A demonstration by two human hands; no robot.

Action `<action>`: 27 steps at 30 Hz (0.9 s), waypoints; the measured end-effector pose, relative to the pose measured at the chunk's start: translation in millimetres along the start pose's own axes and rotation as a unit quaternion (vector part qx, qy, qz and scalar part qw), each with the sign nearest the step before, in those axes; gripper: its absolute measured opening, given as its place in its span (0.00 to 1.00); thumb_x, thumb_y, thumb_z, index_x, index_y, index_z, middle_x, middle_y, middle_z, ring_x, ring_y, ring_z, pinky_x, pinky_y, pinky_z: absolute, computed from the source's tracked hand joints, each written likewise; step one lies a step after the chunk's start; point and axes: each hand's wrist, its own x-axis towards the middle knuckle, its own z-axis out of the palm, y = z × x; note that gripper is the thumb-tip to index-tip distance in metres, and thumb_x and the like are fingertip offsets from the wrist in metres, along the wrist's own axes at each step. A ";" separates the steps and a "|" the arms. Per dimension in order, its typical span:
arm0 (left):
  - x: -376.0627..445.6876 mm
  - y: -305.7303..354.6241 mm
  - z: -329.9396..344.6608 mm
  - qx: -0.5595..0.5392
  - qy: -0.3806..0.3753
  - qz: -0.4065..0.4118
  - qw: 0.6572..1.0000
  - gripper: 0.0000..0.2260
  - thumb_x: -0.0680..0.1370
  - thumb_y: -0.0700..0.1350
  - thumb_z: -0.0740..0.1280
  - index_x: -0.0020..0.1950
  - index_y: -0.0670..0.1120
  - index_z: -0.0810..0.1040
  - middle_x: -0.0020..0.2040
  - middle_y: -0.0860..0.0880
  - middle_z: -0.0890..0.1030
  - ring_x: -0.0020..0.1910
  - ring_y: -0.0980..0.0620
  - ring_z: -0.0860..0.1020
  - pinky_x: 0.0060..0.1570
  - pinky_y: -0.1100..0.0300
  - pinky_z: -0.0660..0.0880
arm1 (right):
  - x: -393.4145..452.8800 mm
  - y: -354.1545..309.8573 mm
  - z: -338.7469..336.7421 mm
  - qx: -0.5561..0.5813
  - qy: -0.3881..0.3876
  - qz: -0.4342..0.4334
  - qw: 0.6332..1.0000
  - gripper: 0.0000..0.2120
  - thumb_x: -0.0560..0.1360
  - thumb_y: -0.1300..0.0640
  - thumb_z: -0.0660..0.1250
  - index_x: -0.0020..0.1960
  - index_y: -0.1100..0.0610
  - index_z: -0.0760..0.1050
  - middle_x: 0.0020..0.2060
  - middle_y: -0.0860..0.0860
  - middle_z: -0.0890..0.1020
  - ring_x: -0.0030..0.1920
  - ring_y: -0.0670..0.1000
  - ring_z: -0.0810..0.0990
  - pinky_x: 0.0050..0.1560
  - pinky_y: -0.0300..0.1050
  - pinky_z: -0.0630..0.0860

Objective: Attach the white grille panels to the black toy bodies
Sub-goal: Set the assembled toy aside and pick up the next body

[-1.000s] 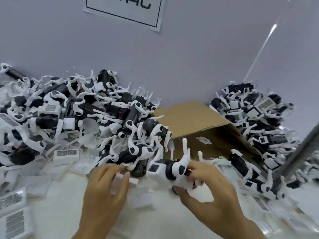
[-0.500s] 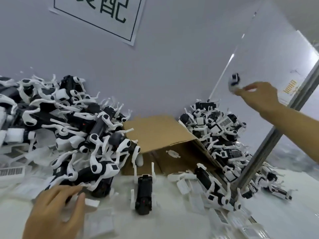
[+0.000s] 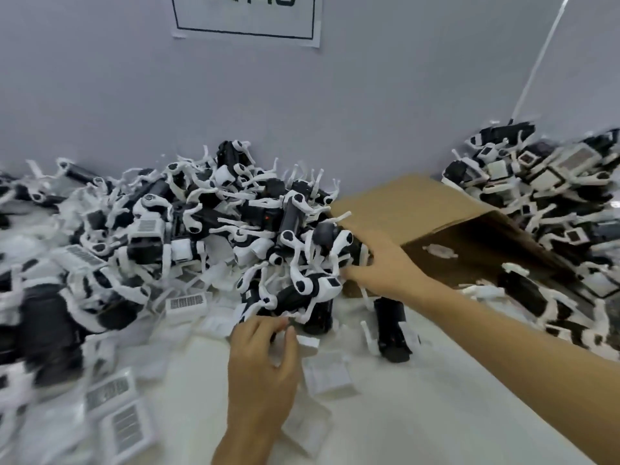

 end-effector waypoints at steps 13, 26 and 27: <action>1.0 -1.6 -3.2 -0.005 0.028 0.036 0.999 0.04 0.79 0.42 0.69 0.46 0.43 0.83 0.44 0.52 0.80 0.48 0.51 0.78 0.48 0.49 0.76 | -46.4 6.0 10.6 0.178 0.311 -0.232 0.904 0.24 0.70 0.66 0.79 0.61 0.59 0.74 0.67 0.62 0.76 0.72 0.59 0.73 0.69 0.48 0.74; -9.5 31.1 -17.9 -0.357 -0.257 -0.145 0.886 0.24 0.78 0.64 0.63 0.55 0.46 0.86 0.52 0.40 0.85 0.54 0.44 0.83 0.54 0.48 0.79 | -139.3 7.9 66.5 0.081 0.219 -0.278 0.932 0.28 0.73 0.71 0.69 0.70 0.52 0.75 0.56 0.47 0.78 0.61 0.49 0.77 0.66 0.42 0.74; -7.1 32.7 -19.2 -0.377 -0.247 -0.163 0.878 0.20 0.77 0.60 0.65 0.56 0.47 0.86 0.53 0.41 0.86 0.56 0.45 0.83 0.54 0.52 0.79 | -139.8 8.1 65.8 0.120 0.193 -0.235 0.945 0.31 0.72 0.75 0.68 0.70 0.52 0.74 0.60 0.47 0.80 0.64 0.47 0.77 0.67 0.41 0.74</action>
